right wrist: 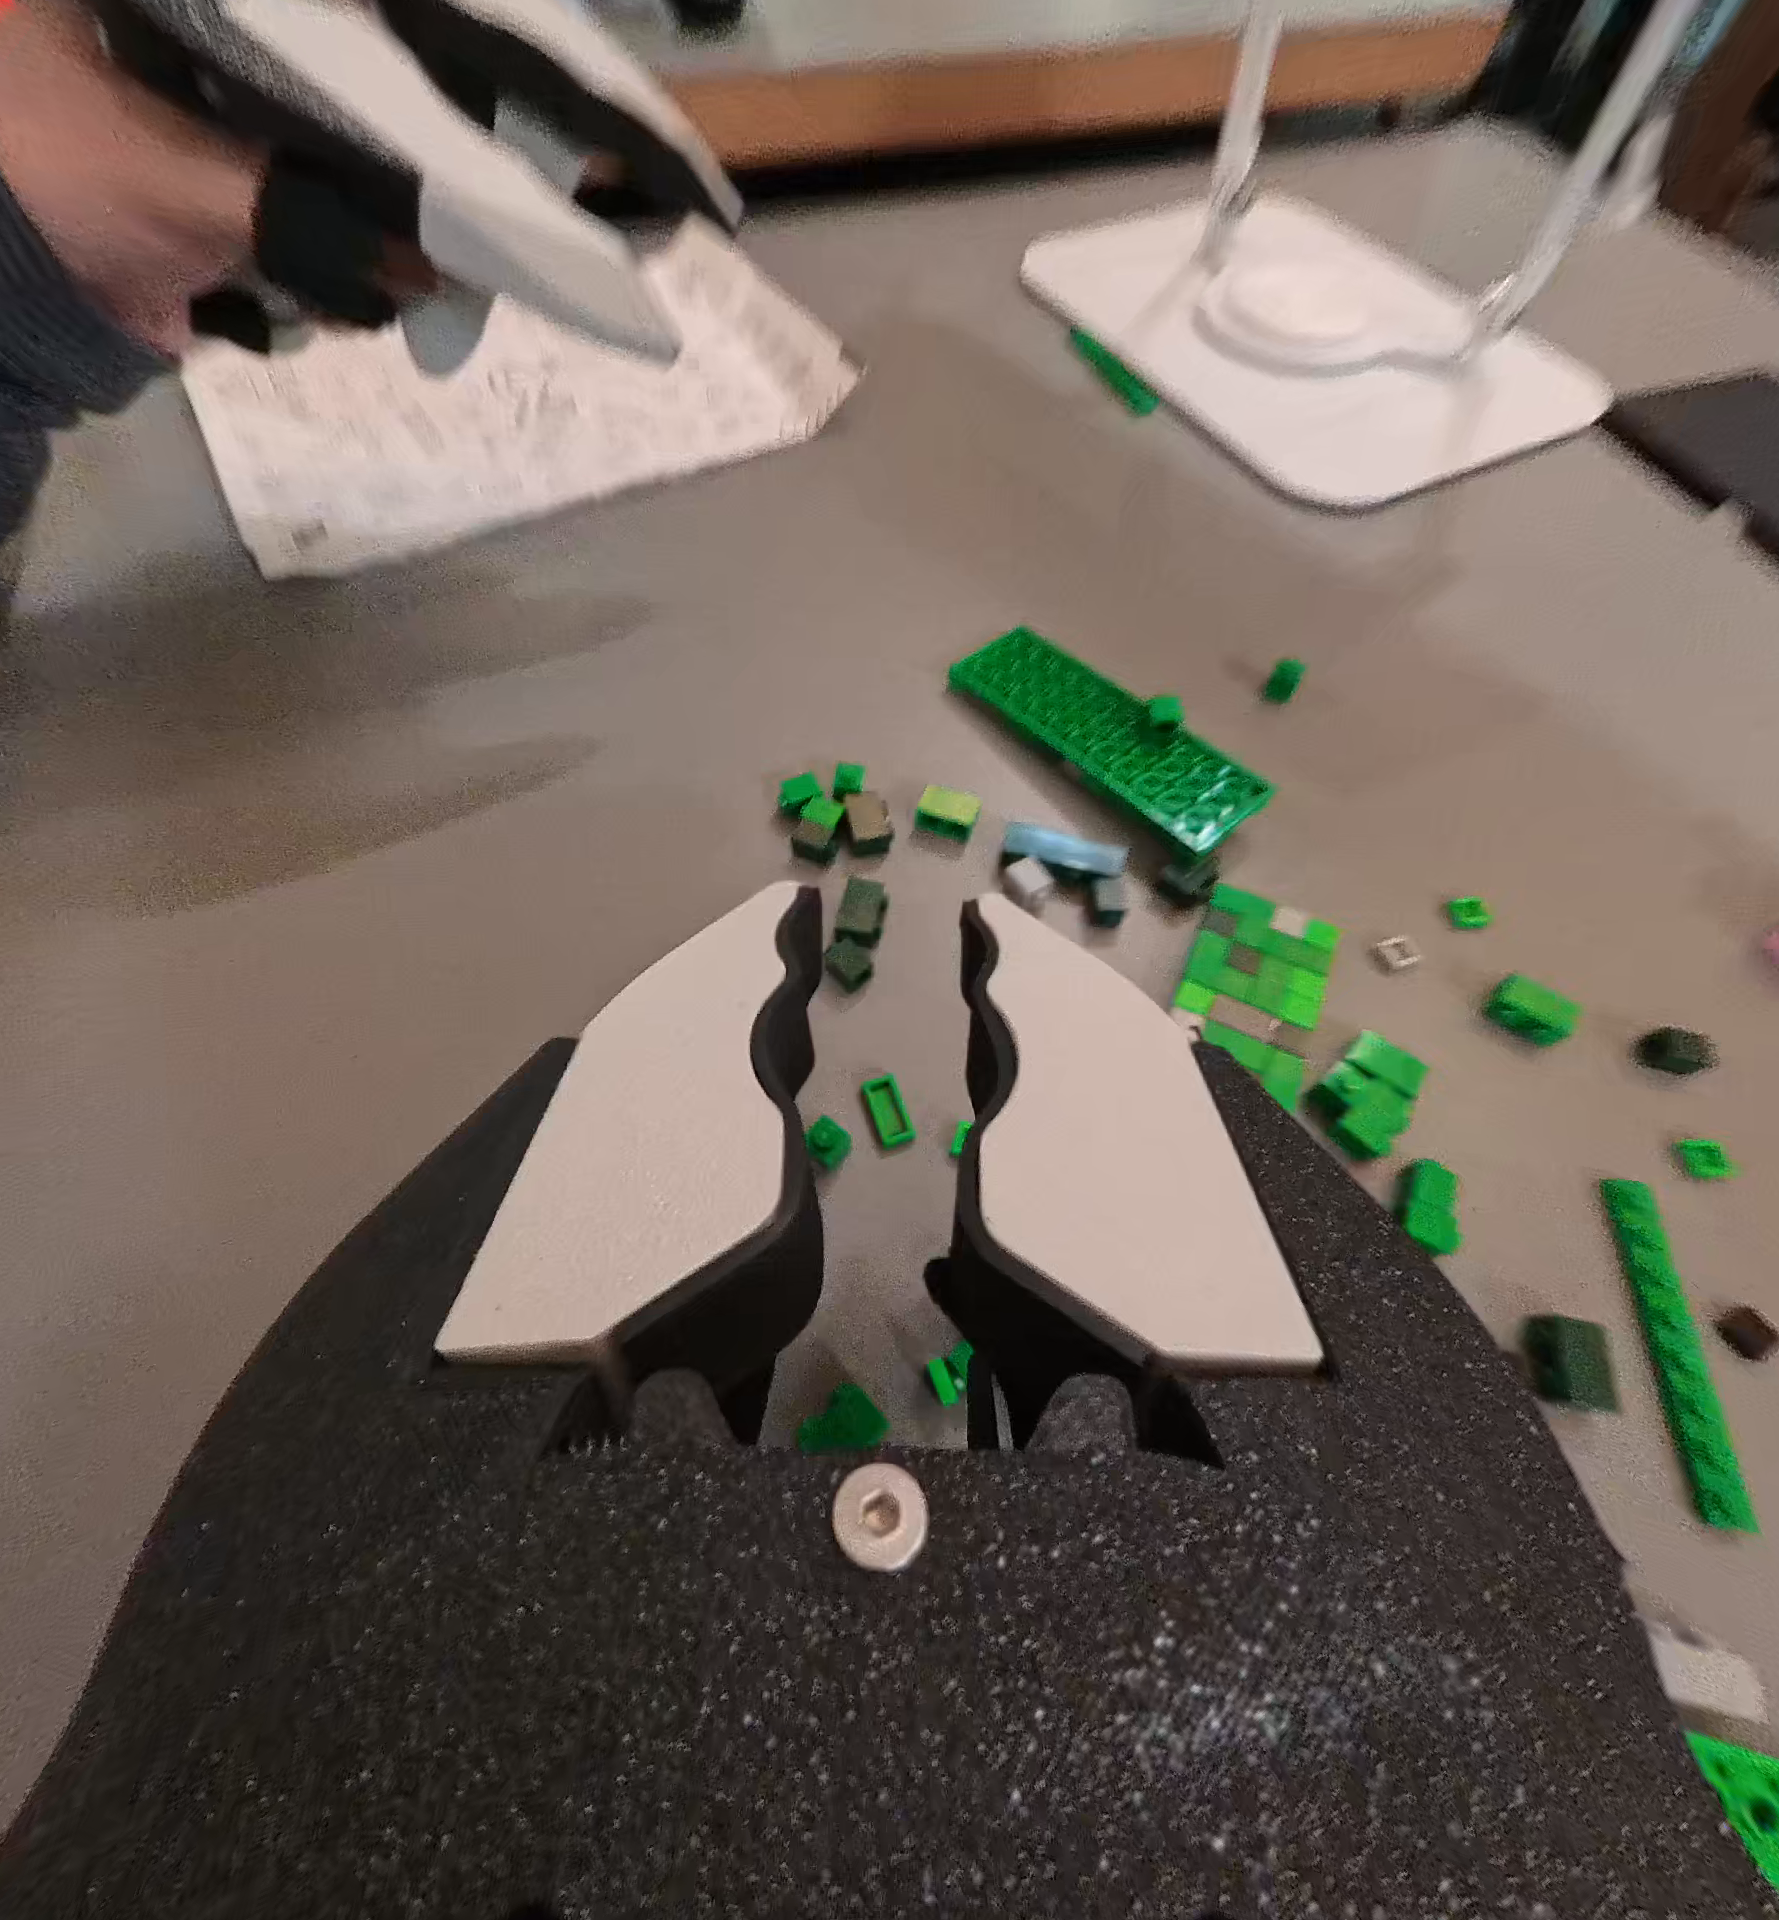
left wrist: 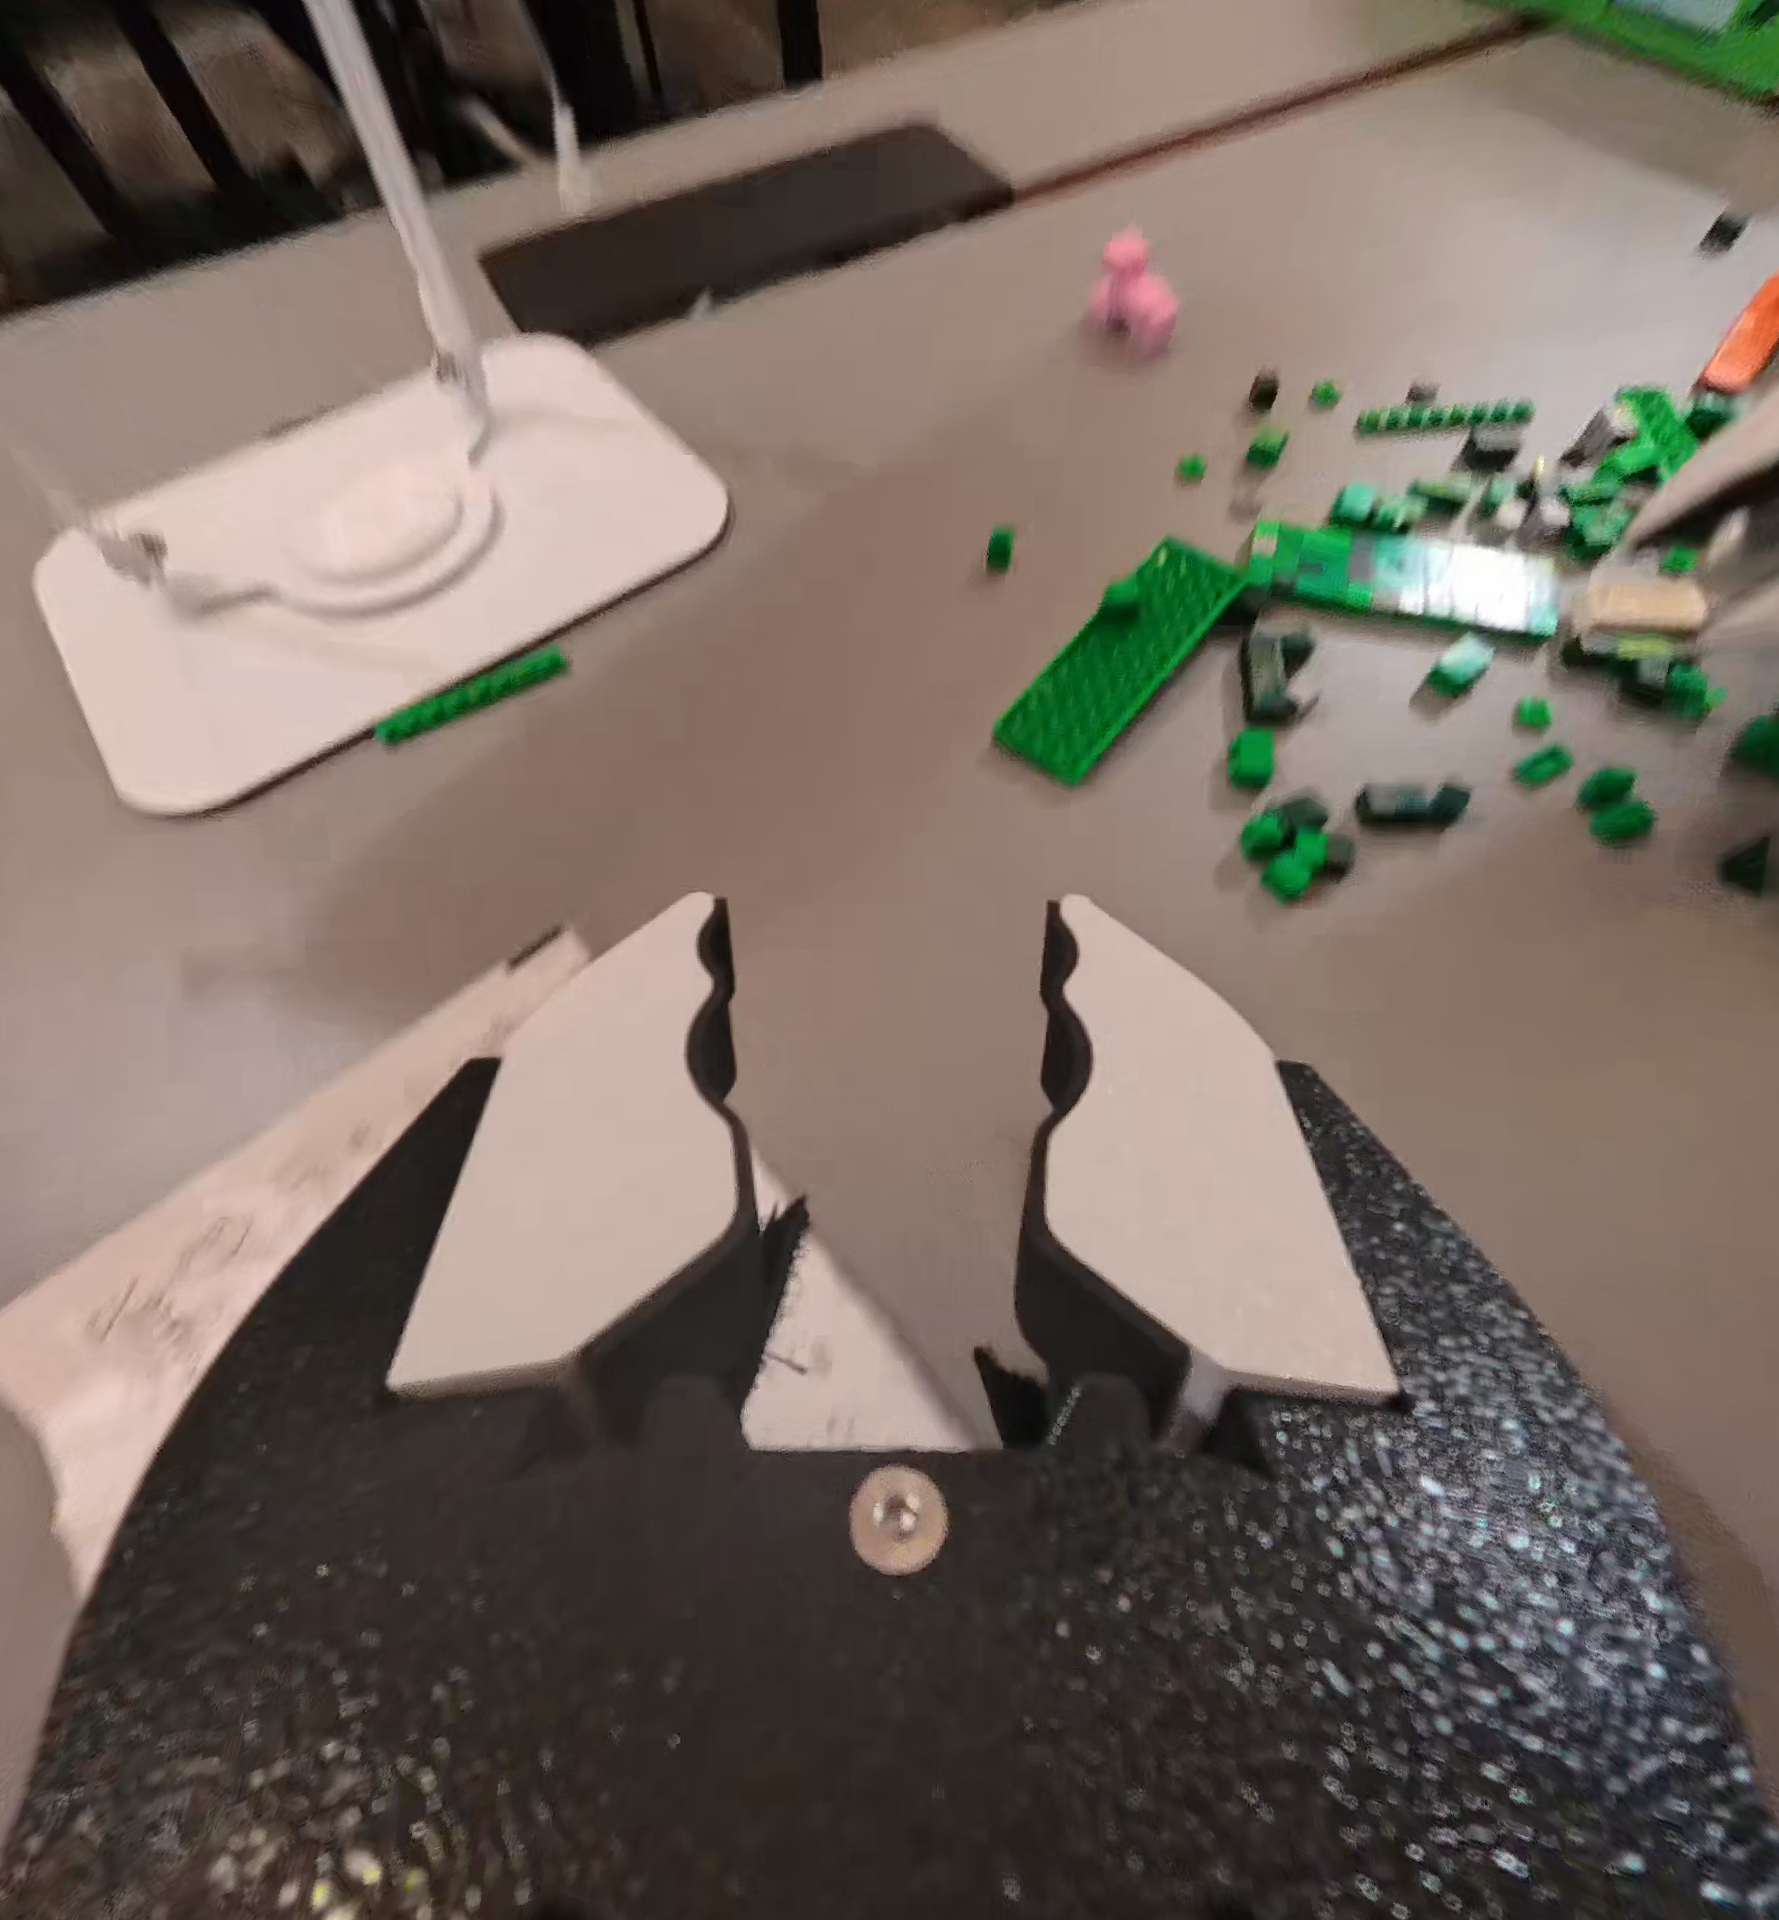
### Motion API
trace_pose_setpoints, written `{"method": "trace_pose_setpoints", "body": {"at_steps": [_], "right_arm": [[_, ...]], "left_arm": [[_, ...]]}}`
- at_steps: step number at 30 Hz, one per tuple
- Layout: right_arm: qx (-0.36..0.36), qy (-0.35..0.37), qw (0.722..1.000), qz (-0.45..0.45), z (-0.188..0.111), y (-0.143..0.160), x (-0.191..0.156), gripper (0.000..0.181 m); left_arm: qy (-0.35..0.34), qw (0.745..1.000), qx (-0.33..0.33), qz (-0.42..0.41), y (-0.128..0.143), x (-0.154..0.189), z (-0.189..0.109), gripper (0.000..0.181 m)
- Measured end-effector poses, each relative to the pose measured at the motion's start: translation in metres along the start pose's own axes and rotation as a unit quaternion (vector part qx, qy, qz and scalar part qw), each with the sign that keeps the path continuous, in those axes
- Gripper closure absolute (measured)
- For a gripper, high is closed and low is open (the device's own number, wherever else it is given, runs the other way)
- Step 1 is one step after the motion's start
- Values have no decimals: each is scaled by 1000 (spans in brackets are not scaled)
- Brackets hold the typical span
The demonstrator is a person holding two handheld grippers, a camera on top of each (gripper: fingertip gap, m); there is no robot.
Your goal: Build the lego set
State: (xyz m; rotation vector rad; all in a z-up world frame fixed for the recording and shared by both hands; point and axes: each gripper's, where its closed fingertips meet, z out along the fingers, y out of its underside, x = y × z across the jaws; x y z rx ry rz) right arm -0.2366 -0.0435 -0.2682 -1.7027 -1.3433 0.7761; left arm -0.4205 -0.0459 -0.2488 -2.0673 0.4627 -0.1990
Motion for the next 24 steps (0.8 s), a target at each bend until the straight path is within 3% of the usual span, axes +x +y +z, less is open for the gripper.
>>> {"method": "trace_pose_setpoints", "body": {"at_steps": [1,5,10,13,17,22,24], "right_arm": [[-31,-1,1000,0,10,6,-3,156],[-95,4,995,-13,39,16,-11,156],[-84,24,996,-12,50,-4,-5,157],[-69,27,997,6,53,-14,0,157],[-67,32,997,2,52,-3,2,159],[-76,52,996,-12,42,9,8,159],[-78,48,996,-12,42,8,6,159]], "left_arm": [[-7,1000,18,0,-8,6,8,125],[26,998,63,9,-22,39,33,129],[11,994,104,-15,-23,35,40,136],[40,989,132,-56,-26,38,41,140],[75,985,134,-83,-23,45,44,150],[45,987,142,-59,-24,41,42,178],[24,987,149,-50,-25,38,41,181]]}}
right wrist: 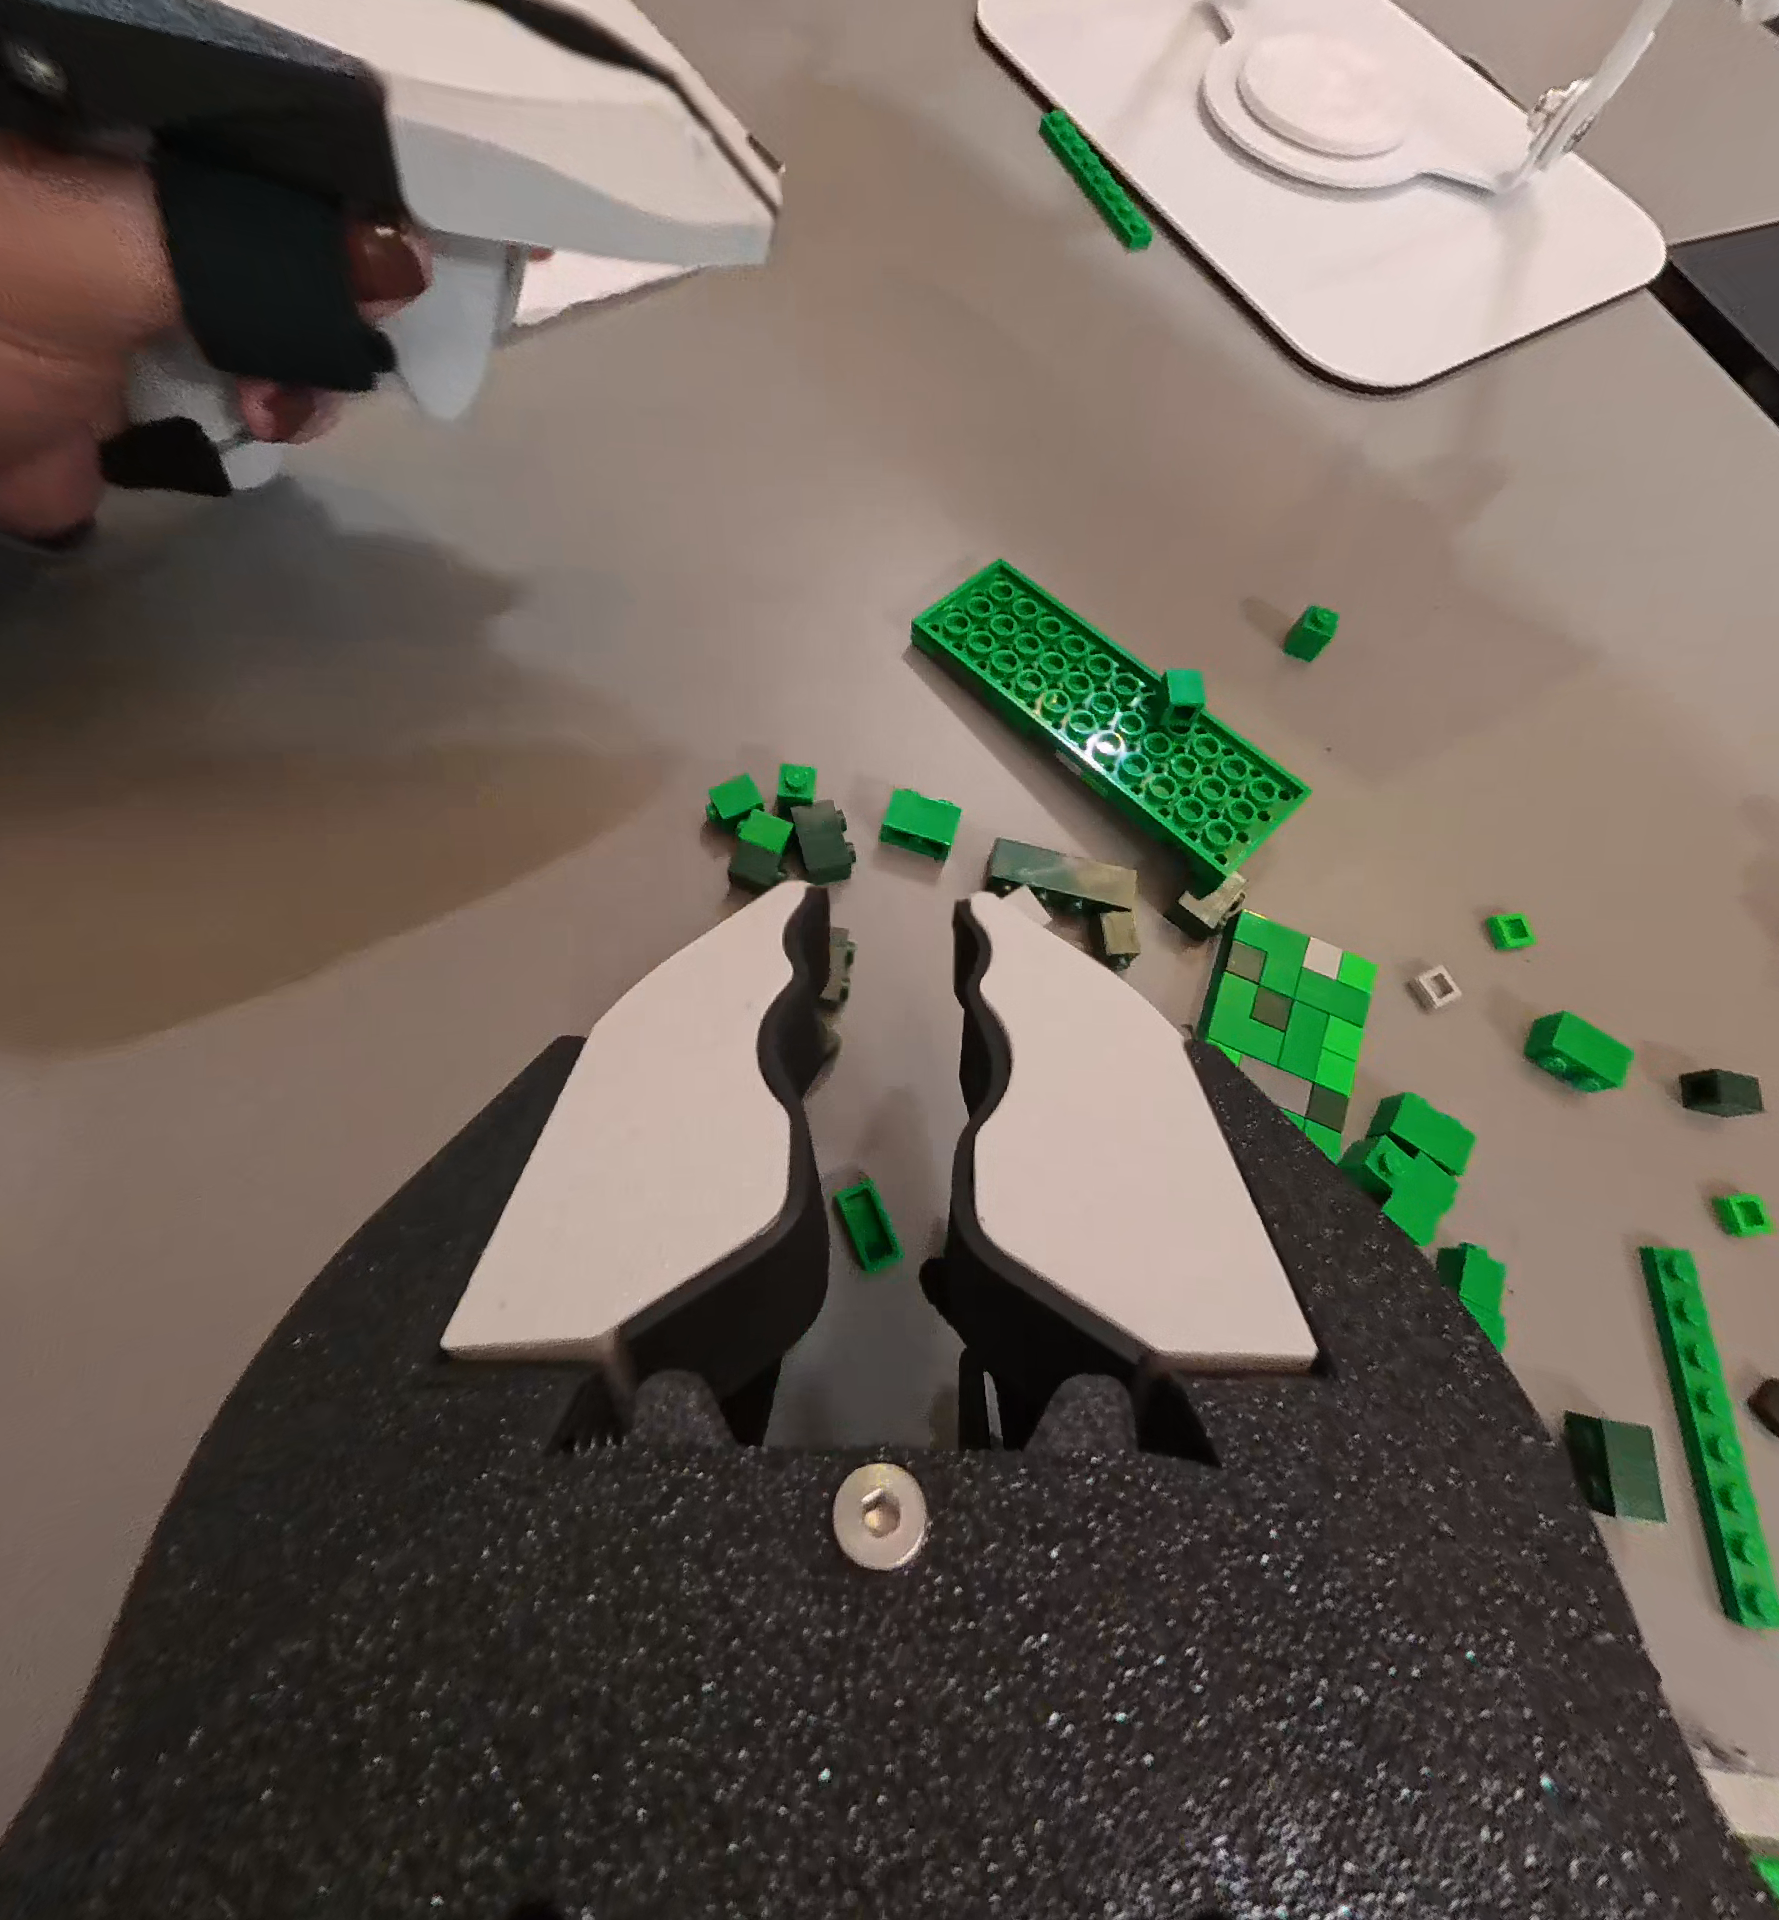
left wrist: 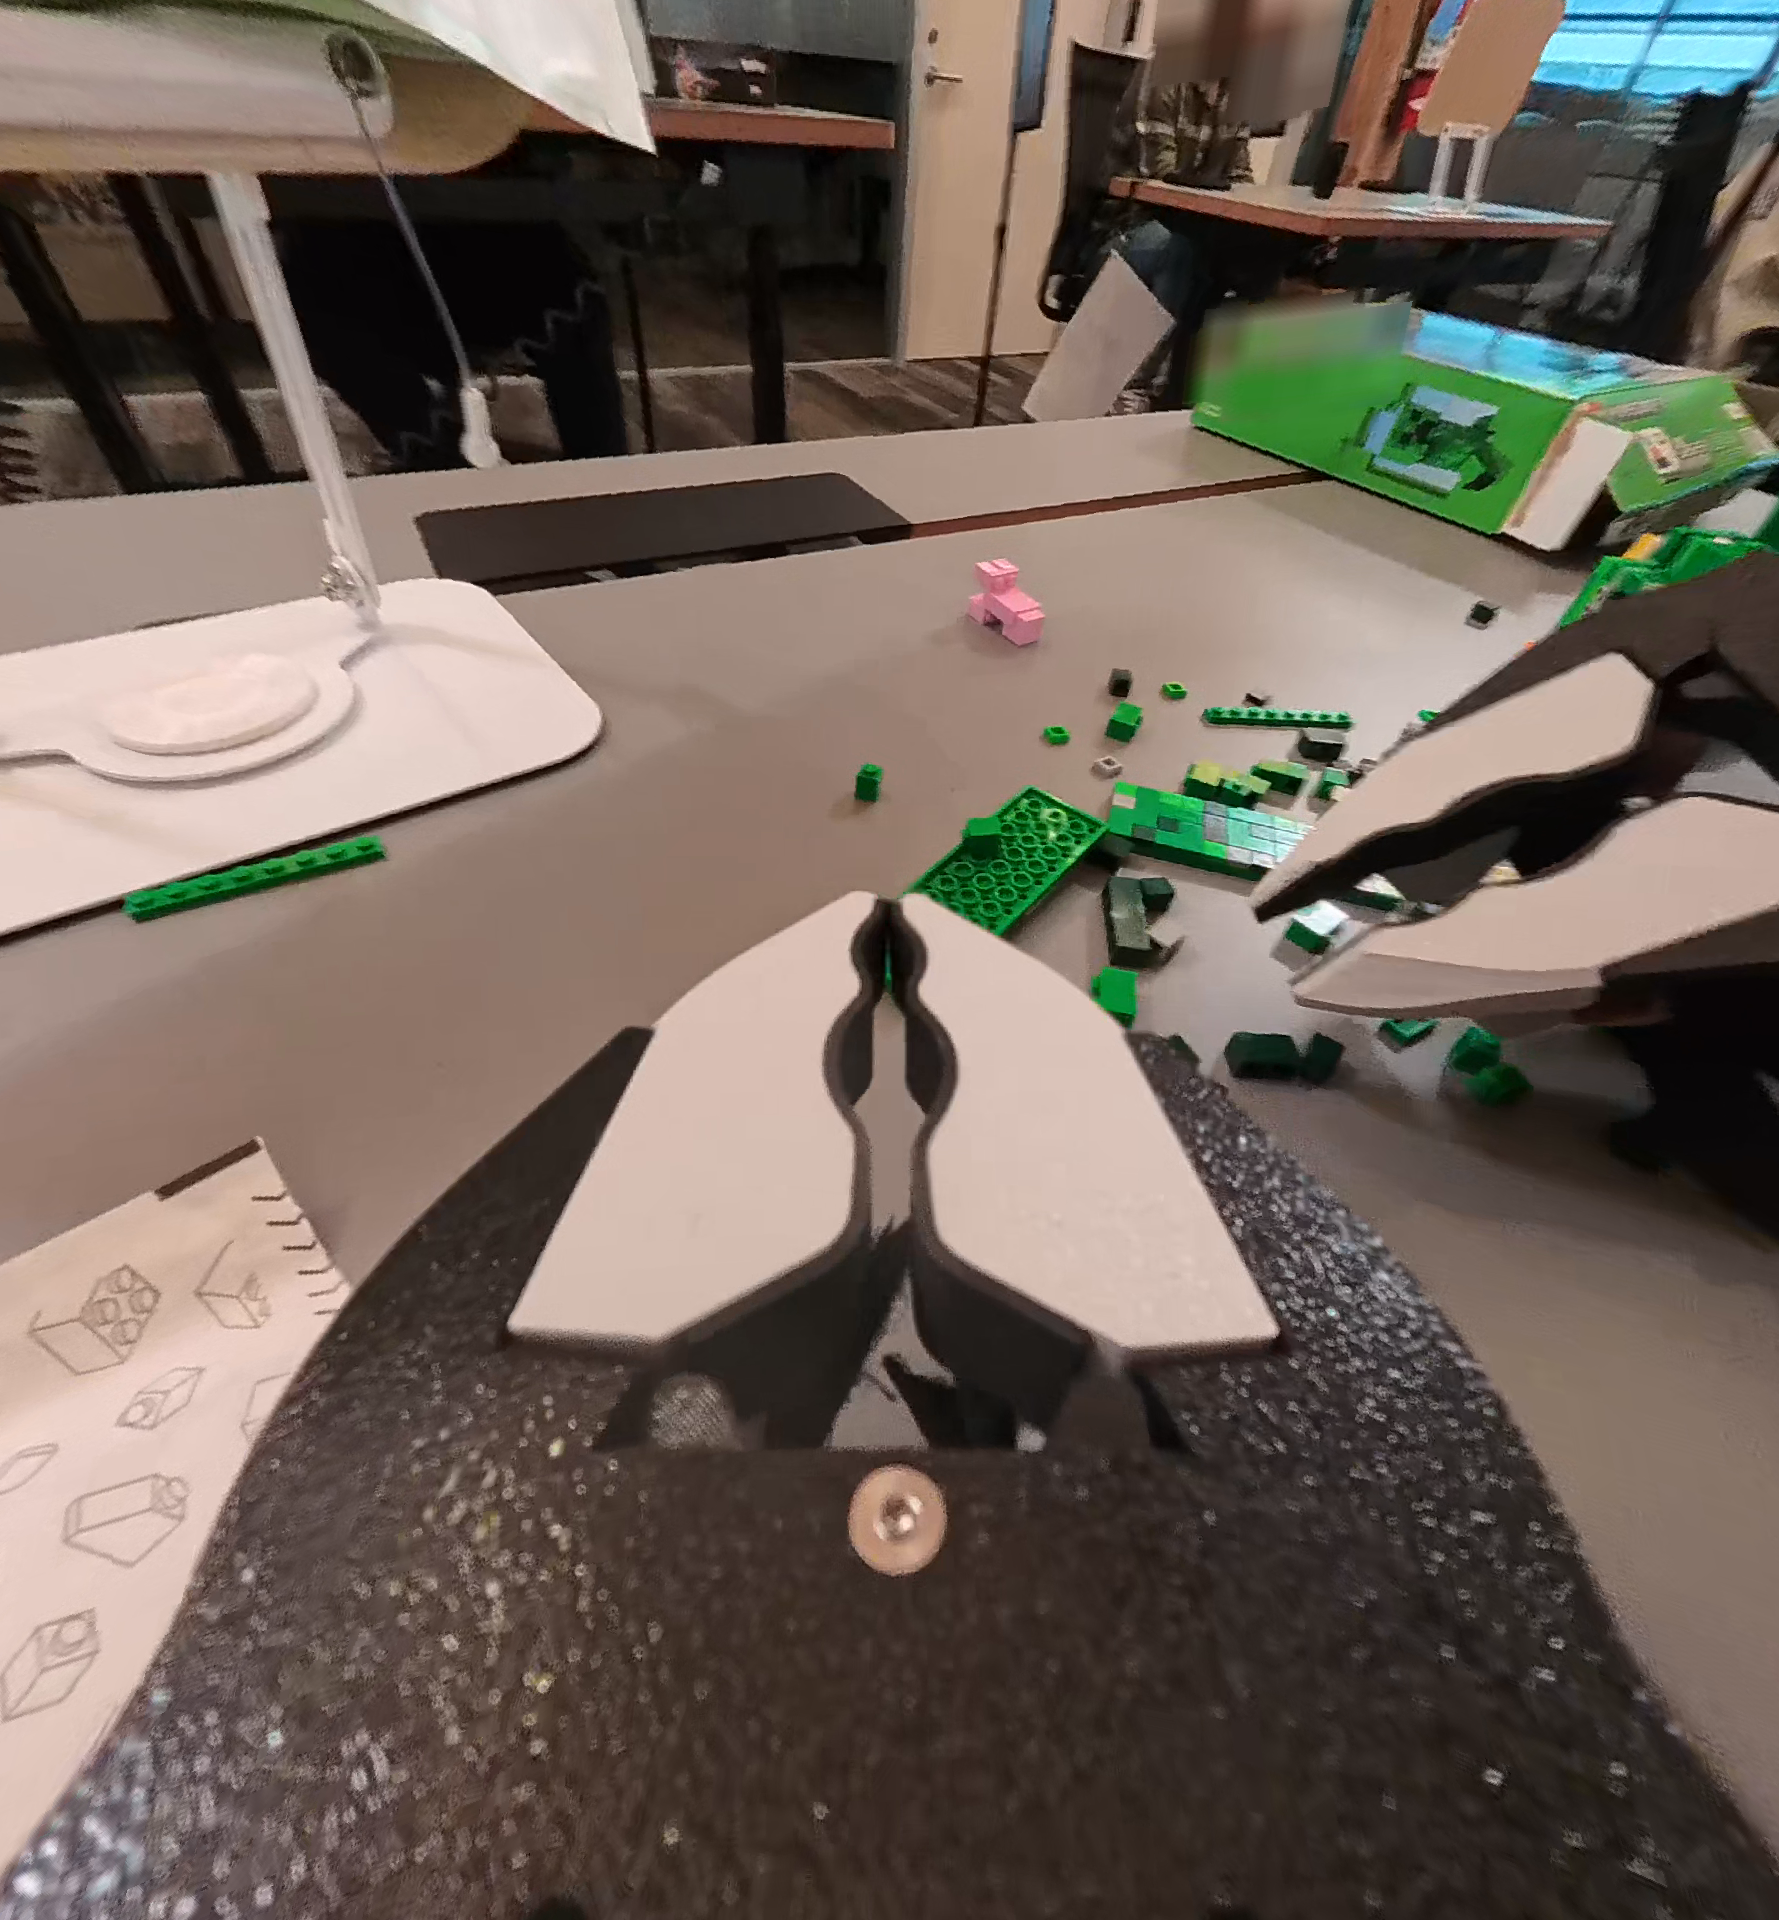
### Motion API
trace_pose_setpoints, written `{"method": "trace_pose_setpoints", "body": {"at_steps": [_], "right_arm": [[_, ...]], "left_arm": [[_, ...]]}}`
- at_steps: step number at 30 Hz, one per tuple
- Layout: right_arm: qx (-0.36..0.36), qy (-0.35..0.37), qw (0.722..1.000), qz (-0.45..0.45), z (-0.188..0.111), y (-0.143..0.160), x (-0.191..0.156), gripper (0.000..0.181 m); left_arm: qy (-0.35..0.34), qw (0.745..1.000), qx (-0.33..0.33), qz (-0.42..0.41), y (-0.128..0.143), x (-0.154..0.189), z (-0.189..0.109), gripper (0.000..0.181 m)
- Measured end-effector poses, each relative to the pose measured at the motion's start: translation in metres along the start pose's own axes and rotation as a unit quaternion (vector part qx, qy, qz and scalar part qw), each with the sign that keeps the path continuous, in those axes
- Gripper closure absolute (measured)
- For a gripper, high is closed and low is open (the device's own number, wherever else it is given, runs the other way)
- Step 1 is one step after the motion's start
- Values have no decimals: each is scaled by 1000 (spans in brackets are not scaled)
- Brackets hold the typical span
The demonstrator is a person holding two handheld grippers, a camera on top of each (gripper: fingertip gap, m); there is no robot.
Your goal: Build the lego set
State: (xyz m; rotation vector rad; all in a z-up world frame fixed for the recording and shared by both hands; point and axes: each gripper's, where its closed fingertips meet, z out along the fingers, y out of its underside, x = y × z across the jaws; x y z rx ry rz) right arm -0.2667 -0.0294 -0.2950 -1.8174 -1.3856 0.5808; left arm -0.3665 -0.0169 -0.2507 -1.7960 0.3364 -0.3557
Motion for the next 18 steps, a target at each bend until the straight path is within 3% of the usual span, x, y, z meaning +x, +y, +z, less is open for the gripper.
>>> {"method": "trace_pose_setpoints", "body": {"at_steps": [5,7,11,14,18], "right_arm": [[-28,-5,999,-28,6,4,-10,167],[-43,-29,998,-36,7,8,-18,181],[-36,-41,998,-12,4,7,-17,181],[-54,-26,998,-4,6,13,-11,163],[-71,-22,997,-10,11,17,-11,162]], "left_arm": [[-60,998,32,9,-10,-8,-1,181],[-68,997,37,24,-13,-7,-2,181],[-86,995,18,51,-8,-12,-3,181],[-87,995,26,43,-10,-15,-5,181],[-81,996,32,31,-11,-16,-7,181]]}}
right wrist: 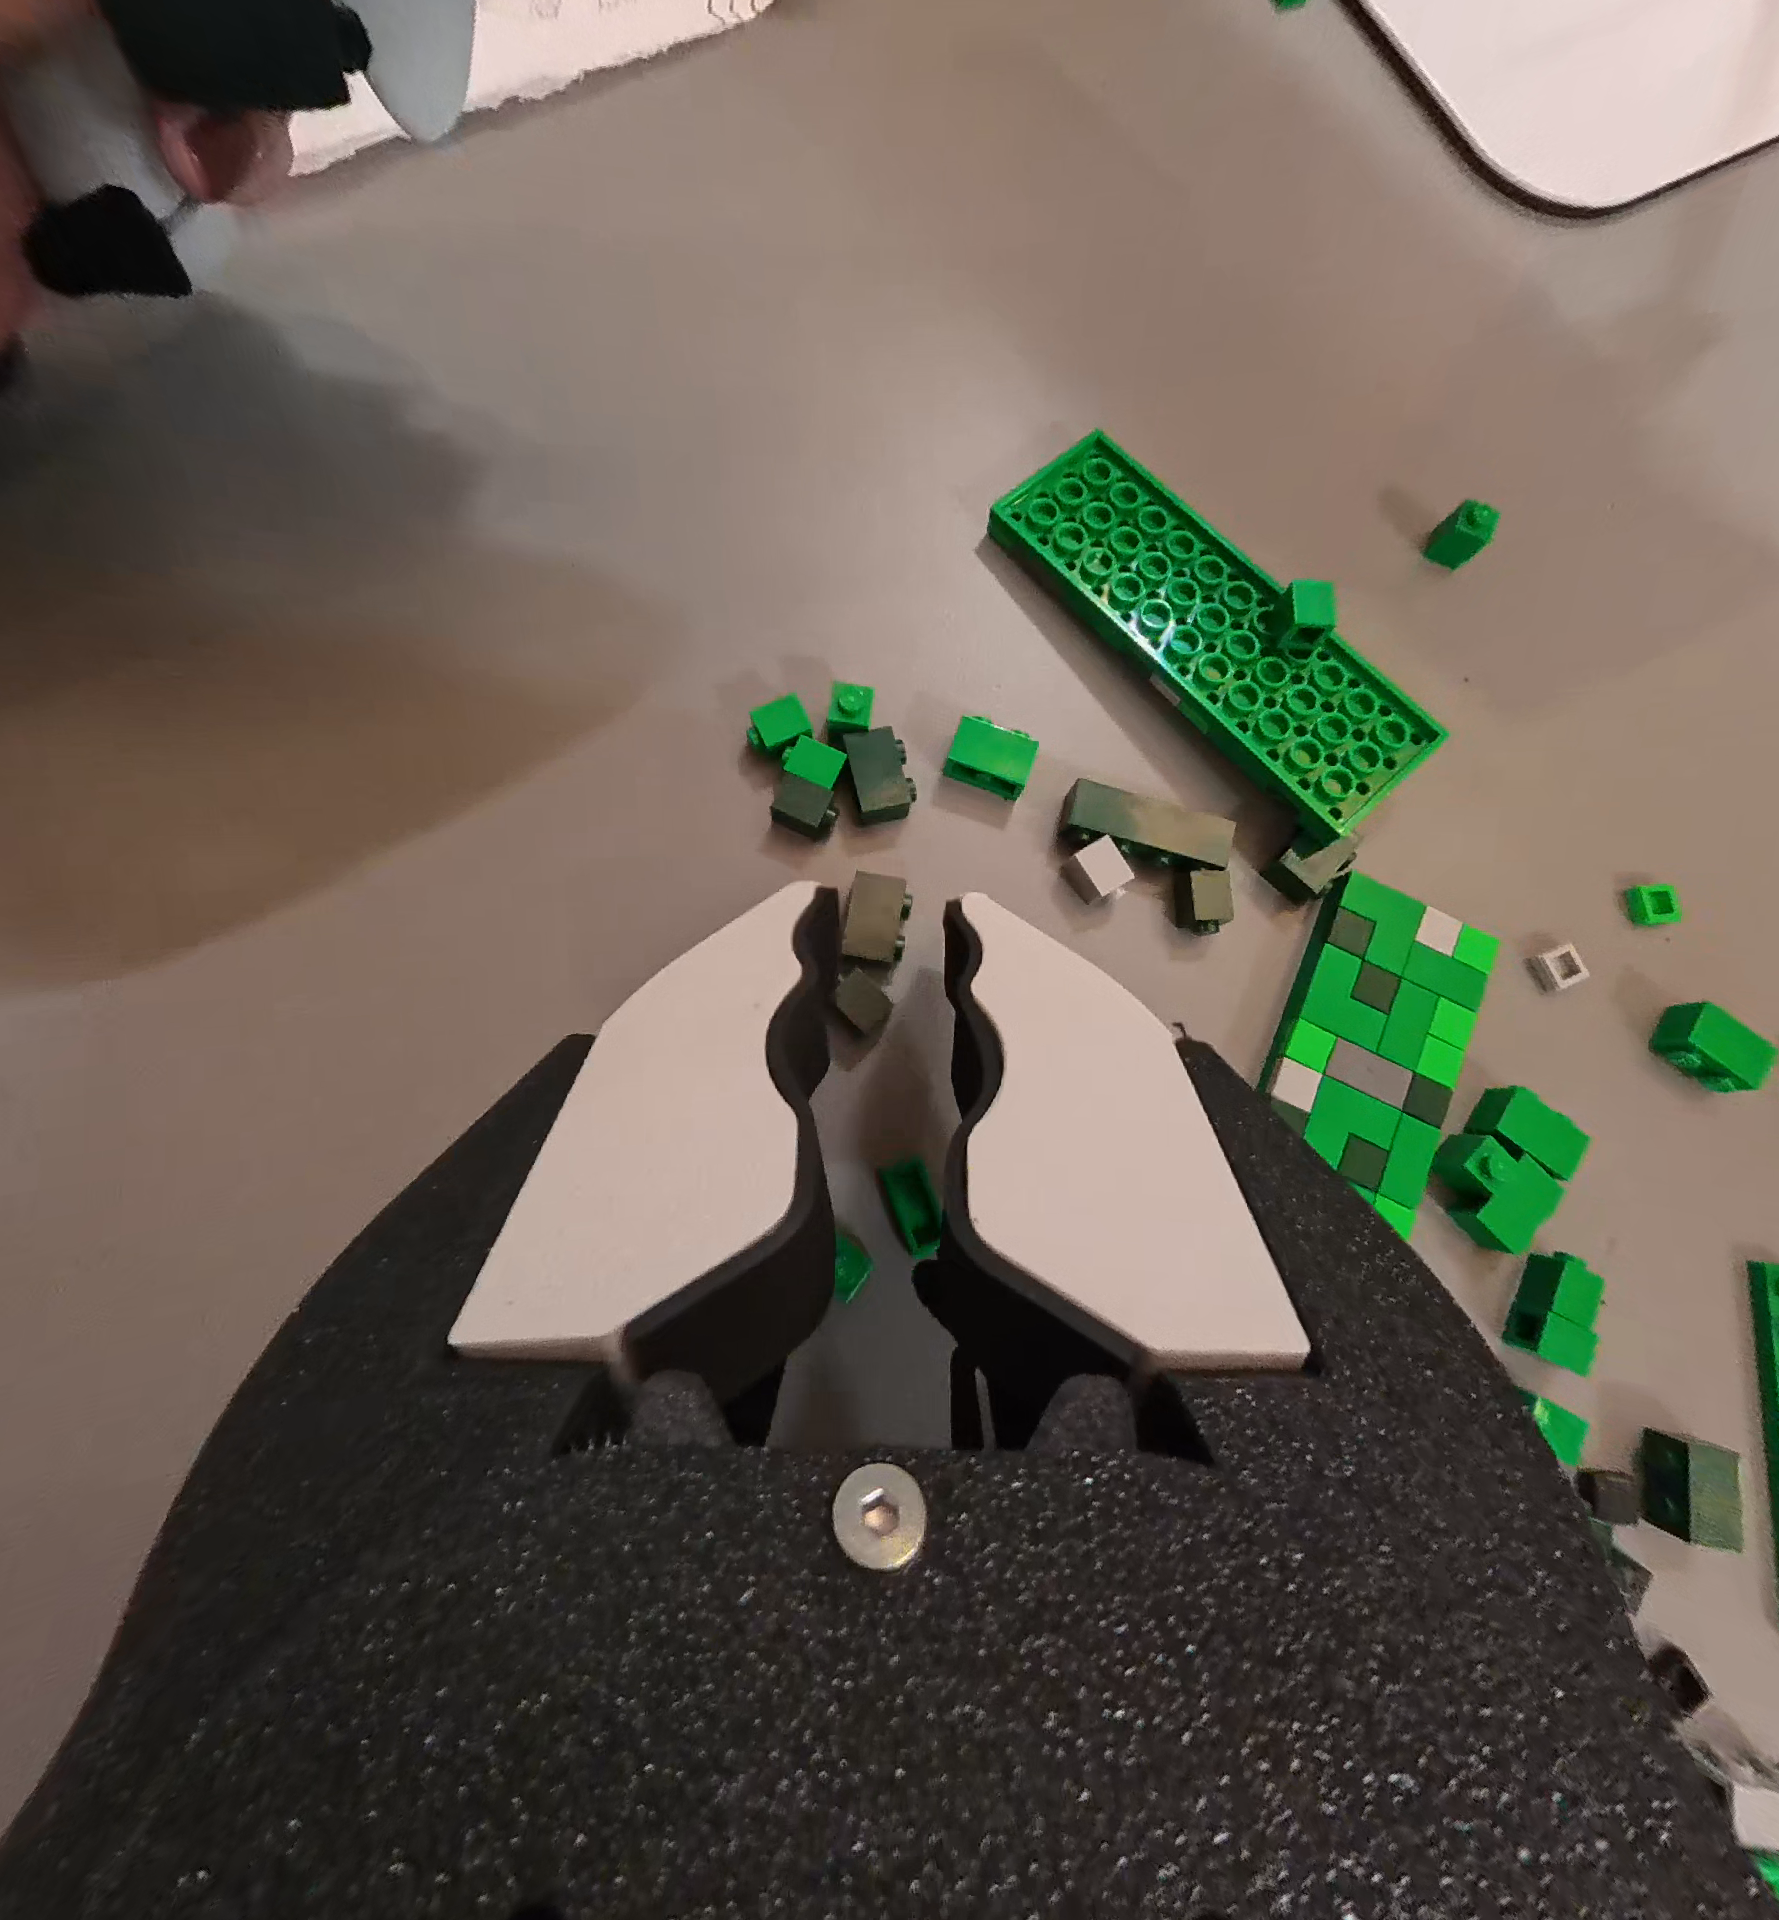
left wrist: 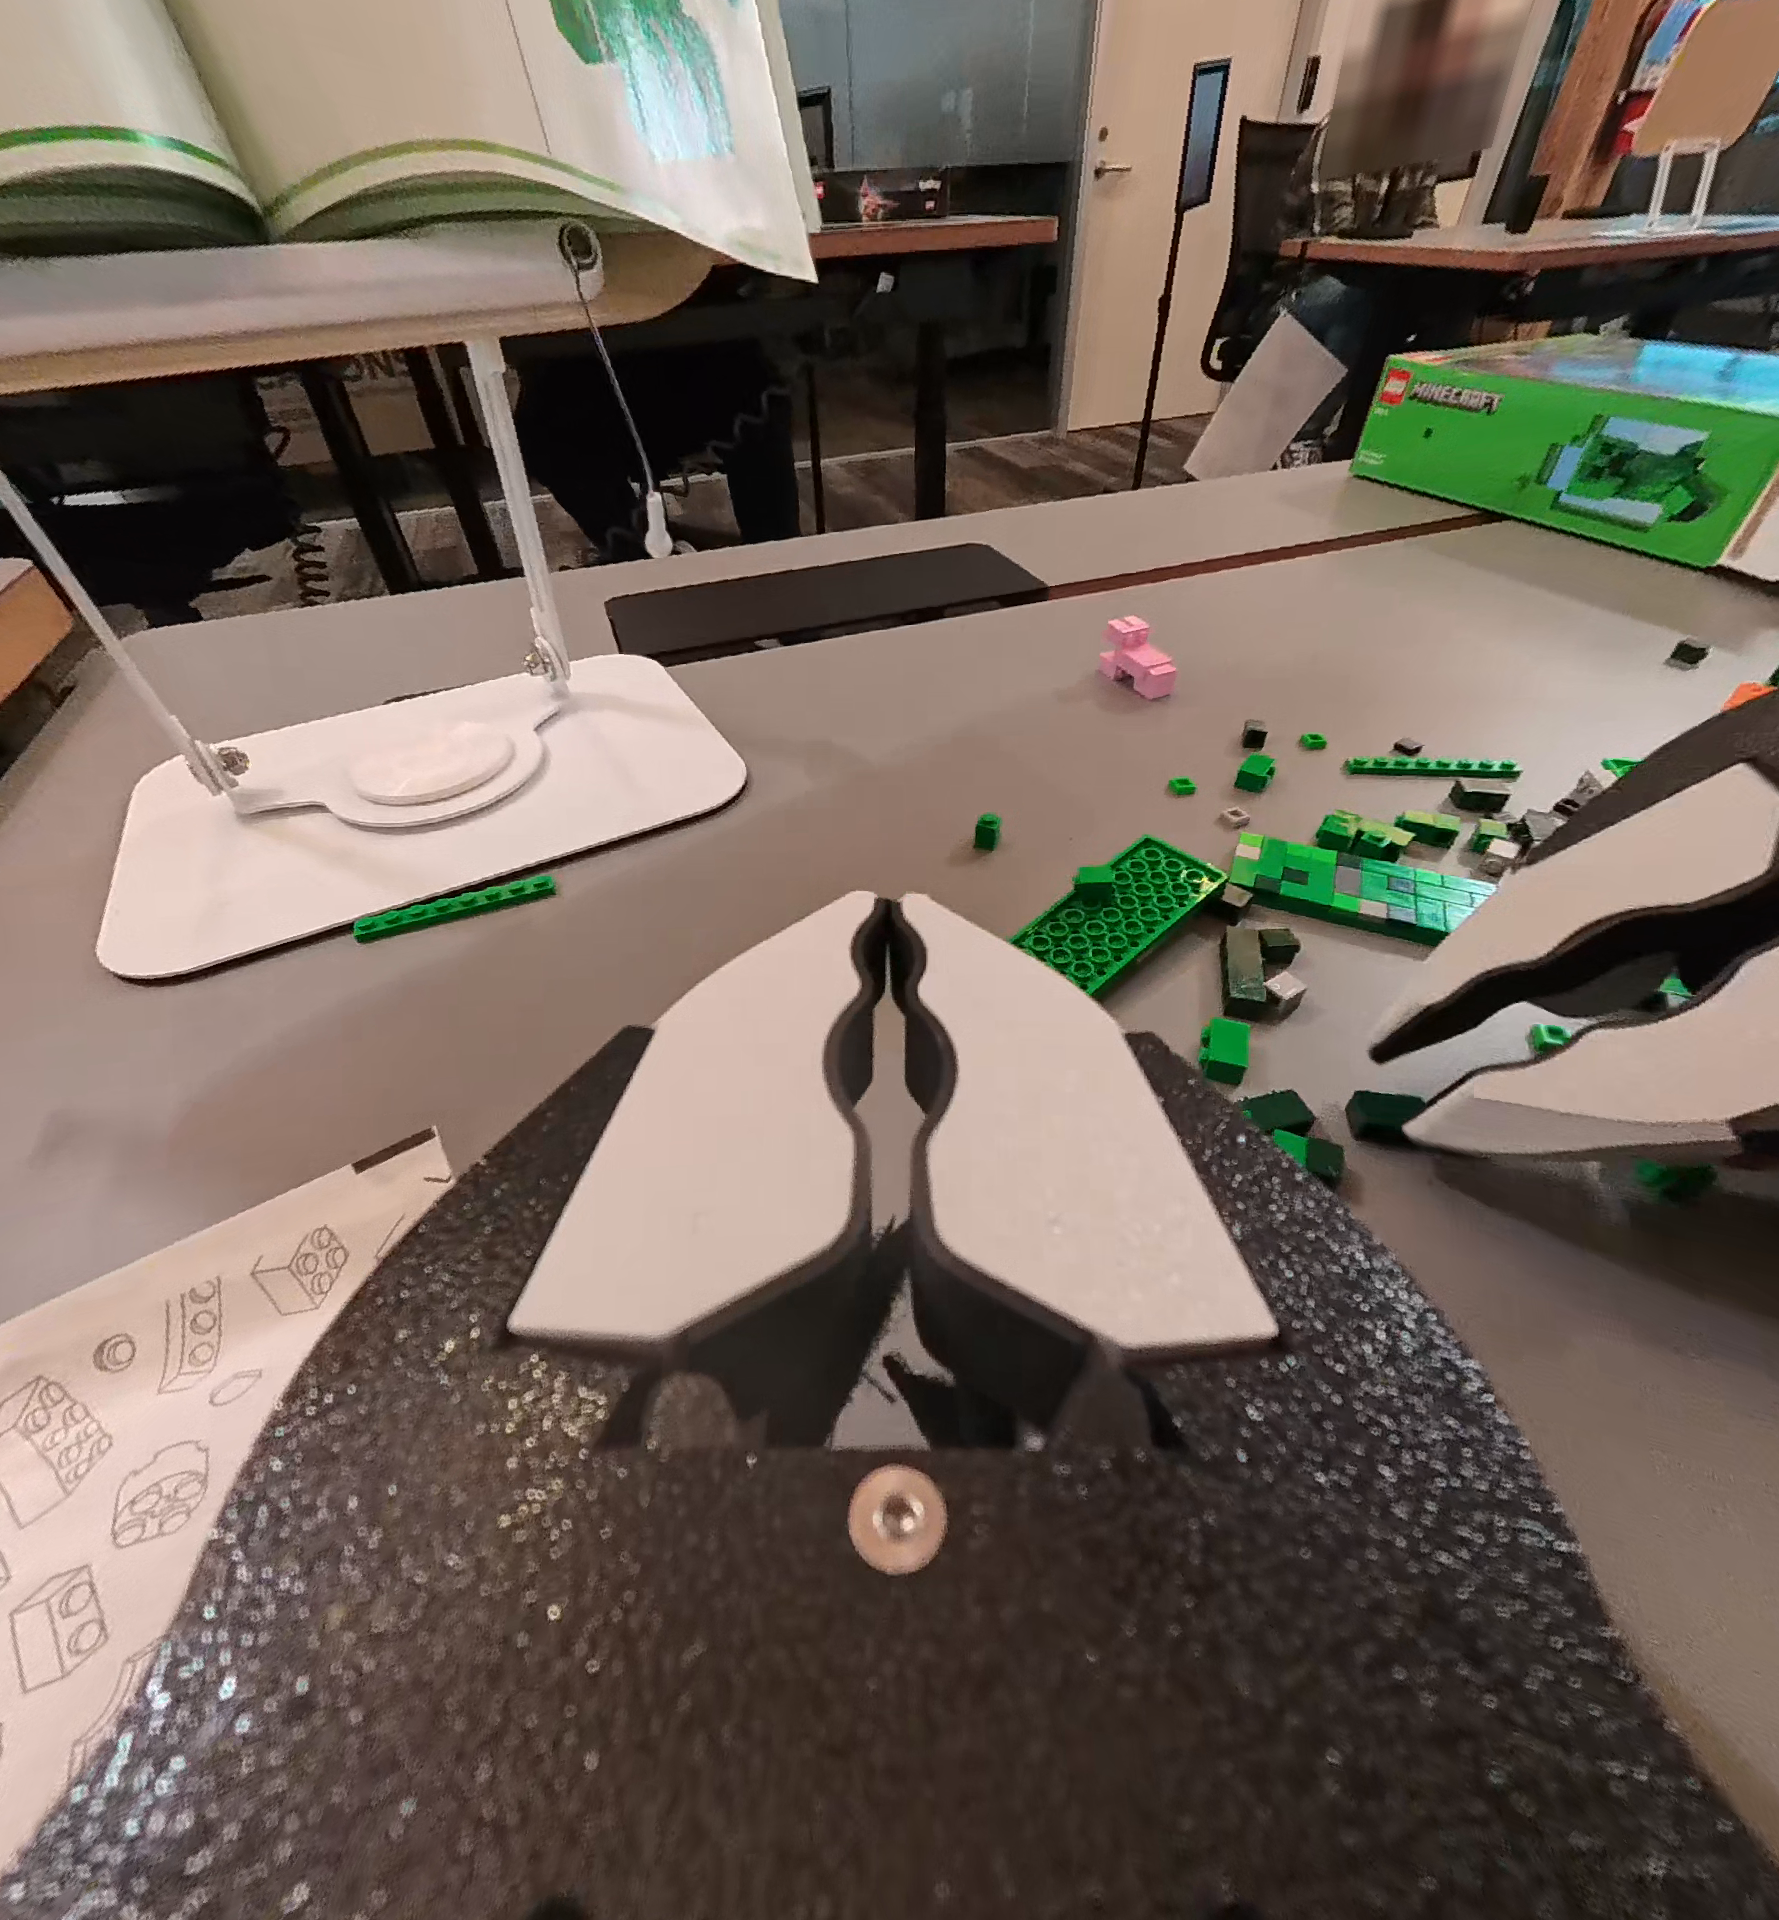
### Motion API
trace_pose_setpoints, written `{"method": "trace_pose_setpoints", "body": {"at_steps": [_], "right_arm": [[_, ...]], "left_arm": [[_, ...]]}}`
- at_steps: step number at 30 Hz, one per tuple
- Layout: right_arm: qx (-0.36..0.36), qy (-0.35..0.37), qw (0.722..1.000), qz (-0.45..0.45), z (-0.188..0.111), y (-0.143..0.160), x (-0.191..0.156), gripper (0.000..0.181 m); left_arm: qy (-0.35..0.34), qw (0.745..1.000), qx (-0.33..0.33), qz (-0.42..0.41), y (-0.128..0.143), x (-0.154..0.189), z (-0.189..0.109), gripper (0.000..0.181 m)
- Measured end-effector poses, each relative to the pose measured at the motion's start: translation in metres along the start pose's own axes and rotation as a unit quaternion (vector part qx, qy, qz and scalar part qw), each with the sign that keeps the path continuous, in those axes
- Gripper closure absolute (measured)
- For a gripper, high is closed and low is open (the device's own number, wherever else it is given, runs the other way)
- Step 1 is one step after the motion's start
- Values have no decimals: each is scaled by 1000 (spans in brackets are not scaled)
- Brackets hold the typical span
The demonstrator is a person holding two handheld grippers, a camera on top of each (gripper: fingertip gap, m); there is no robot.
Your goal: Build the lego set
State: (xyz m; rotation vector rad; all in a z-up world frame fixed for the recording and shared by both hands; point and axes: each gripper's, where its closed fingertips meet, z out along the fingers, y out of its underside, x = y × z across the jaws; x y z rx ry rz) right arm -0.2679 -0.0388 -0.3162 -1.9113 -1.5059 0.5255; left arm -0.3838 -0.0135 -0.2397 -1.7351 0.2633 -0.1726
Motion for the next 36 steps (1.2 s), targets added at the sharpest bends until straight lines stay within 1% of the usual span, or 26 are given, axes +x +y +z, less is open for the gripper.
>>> {"method": "trace_pose_setpoints", "body": {"at_steps": [3,6,9,11,15,17,19,22,26,29,33,36], "right_arm": [[-9,-5,1000,5,2,0,-2,163],[-24,-14,1000,5,4,1,-6,171],[-28,-20,999,1,3,1,-9,172],[-16,-31,999,-8,2,-4,-15,172],[39,-52,996,-56,2,-31,-38,172],[53,-51,995,-74,10,-44,-50,172],[53,-32,995,-81,21,-54,-53,172],[46,-30,996,-63,38,-68,-56,173],[30,-14,999,-31,58,-80,-49,173],[22,-11,1000,-18,66,-85,-43,172],[-9,-27,1000,-9,76,-78,-42,172],[-4,-37,999,-5,77,-80,-45,171]], "left_arm": [[5,1000,0,-2,0,1,0,181],[5,1000,2,1,-1,1,0,181],[8,1000,-1,2,0,2,0,181],[7,1000,1,2,0,1,0,181],[-4,1000,3,4,-1,-3,-1,181],[-15,1000,2,1,-1,-7,-2,181],[-31,1000,2,-2,-1,-13,-4,181],[-60,998,6,-8,-2,-26,-9,181],[-96,995,18,-21,-4,-45,-17,181],[-104,994,22,-35,-4,-52,-21,181],[-103,994,24,-37,-4,-53,-22,181],[-99,994,22,-35,-4,-51,-21,181]]}}
